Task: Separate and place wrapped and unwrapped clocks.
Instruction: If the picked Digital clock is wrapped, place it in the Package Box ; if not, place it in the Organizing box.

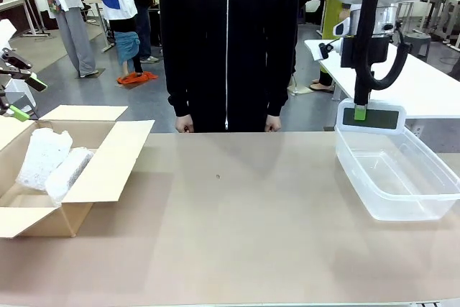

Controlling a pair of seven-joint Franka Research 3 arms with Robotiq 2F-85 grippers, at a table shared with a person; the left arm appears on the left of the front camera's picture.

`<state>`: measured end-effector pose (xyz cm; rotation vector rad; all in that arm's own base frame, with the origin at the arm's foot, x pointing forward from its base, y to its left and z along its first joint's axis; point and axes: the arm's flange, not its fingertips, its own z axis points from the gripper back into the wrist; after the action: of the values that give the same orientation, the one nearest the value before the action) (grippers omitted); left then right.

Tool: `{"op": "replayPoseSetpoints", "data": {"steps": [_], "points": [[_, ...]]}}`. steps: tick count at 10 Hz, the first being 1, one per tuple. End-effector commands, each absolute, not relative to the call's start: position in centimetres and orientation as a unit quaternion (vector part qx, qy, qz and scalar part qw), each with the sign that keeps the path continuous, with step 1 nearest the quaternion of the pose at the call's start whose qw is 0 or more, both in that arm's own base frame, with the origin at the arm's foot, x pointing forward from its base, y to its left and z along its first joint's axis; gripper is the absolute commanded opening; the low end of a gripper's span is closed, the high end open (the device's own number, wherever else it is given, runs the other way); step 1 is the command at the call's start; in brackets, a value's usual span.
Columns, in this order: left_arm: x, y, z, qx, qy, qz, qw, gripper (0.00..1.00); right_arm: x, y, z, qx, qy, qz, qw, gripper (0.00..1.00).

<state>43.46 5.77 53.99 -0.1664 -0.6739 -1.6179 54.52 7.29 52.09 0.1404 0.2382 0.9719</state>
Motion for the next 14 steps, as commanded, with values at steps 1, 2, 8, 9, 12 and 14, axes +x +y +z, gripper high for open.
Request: {"op": "replayPoseSetpoints", "data": {"steps": [1,2,8,9,12,14], "points": [[43.4,5.7,54.1,-0.079,-0.299,-0.708,0.635,1.00,56.0,6.1,52.7,0.093,0.086,0.374,0.919,0.50],[43.4,5.7,54.1,-0.079,-0.299,-0.708,0.635,1.00,56.7,4.9,52.4,0.102,0.077,0.340,0.932,0.50],[43.4,5.7,54.1,-0.079,-0.299,-0.708,0.635,1.00,58.7,-0.5,48.6,0.035,0.031,0.215,0.975,0.50],[43.4,5.7,54.1,-0.079,-0.299,-0.708,0.635,1.00,58.8,-1.1,47.9,0.021,0.027,0.206,0.978,0.50],[43.4,5.7,54.1,-0.079,-0.299,-0.708,0.635,1.00,58.7,-3.7,45.9,0.006,0.026,0.162,0.986,0.50],[43.4,5.7,54.1,-0.079,-0.299,-0.708,0.635,1.00,58.3,-3.9,43.7,0.015,0.035,0.148,0.988,0.50]]}}
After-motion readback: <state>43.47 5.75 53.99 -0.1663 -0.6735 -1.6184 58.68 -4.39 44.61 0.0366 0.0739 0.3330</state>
